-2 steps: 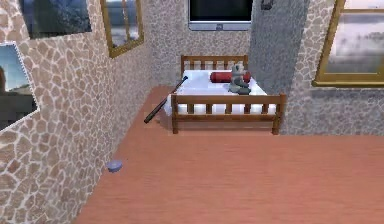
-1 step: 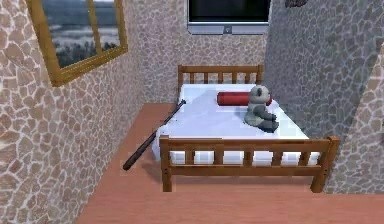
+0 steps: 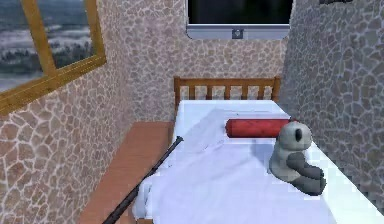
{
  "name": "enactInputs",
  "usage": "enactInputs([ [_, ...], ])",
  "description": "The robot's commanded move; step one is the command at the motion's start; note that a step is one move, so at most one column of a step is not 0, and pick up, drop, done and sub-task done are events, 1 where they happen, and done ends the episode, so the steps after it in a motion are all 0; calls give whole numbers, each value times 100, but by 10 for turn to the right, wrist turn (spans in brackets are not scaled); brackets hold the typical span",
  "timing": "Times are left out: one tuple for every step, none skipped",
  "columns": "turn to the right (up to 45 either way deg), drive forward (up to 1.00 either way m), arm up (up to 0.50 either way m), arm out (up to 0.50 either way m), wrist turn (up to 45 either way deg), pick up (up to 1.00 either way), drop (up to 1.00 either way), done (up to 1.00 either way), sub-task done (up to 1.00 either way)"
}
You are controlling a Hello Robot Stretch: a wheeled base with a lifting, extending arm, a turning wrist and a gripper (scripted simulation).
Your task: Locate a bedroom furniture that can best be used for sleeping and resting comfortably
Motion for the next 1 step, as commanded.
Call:
enactInputs([
  [150, 0, 0, 0, 0, 0, 0, 0, 0],
])
